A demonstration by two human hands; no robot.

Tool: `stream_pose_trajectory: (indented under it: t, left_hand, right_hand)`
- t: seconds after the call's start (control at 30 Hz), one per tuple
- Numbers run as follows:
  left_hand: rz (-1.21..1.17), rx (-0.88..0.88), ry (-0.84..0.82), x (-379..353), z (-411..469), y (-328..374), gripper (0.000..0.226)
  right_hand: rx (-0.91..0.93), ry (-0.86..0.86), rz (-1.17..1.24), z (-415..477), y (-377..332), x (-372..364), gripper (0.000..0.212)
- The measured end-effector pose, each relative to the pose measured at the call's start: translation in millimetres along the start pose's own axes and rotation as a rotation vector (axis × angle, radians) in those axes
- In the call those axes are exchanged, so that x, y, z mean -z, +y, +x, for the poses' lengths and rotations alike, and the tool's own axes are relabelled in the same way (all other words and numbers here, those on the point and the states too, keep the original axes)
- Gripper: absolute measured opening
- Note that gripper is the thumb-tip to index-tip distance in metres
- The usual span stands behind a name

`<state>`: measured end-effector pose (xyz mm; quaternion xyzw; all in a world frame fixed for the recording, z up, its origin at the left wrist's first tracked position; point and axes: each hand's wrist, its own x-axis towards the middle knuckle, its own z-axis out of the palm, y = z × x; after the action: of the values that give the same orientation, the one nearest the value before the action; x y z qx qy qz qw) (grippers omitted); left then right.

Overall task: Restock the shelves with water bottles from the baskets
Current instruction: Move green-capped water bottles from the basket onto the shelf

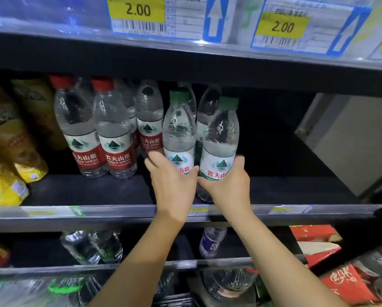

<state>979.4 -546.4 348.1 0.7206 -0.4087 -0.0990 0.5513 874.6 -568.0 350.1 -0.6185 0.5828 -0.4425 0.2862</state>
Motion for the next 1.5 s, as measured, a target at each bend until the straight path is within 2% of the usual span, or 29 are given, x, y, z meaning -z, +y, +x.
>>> stream_pose_trajectory:
  t: [0.1, 0.23, 0.37, 0.47, 0.67, 0.8, 0.93, 1.27, 1.5]
  left_hand:
    - [0.043, -0.016, -0.024, 0, -2, -2, 0.07]
    - [0.255, -0.006, -0.071, 9, -10, 1, 0.072]
    - [0.185, -0.014, -0.226, 24, -10, -1, 0.079]
    - [0.12, -0.047, -0.315, 36, -1, -10, 0.066]
    - [0.189, -0.028, -0.274, 26, 16, -6, 0.051]
    - [0.184, -0.03, -0.276, 11, 33, -6, 0.031]
    - [0.054, -0.062, -0.203, -2, 45, -10, 0.064]
    - [0.171, 0.044, -0.233, -27, 74, -7, 0.067]
    - [0.237, -0.002, -0.175, -42, 82, -6, 0.066]
  right_hand:
    - [0.024, 0.002, -0.052, -2, 3, -3, 0.069]
    - [0.029, -0.04, -0.107, -5, 0, 1, 0.069]
    - [0.01, -0.179, -0.137, -10, 2, 17, 0.06]
    - [0.002, -0.169, -0.169, -10, 5, 22, 0.05]
    - [-0.027, -0.112, -0.175, 9, 4, 6, 0.048]
    - [-0.042, -0.068, -0.223, 32, 3, -8, 0.052]
    - [-0.036, -0.055, -0.18, 50, 6, -18, 0.053]
    - [-0.028, -0.034, -0.156, 77, 13, -34, 0.05]
    - [-0.008, 0.01, -0.162, 98, 16, -47, 0.048]
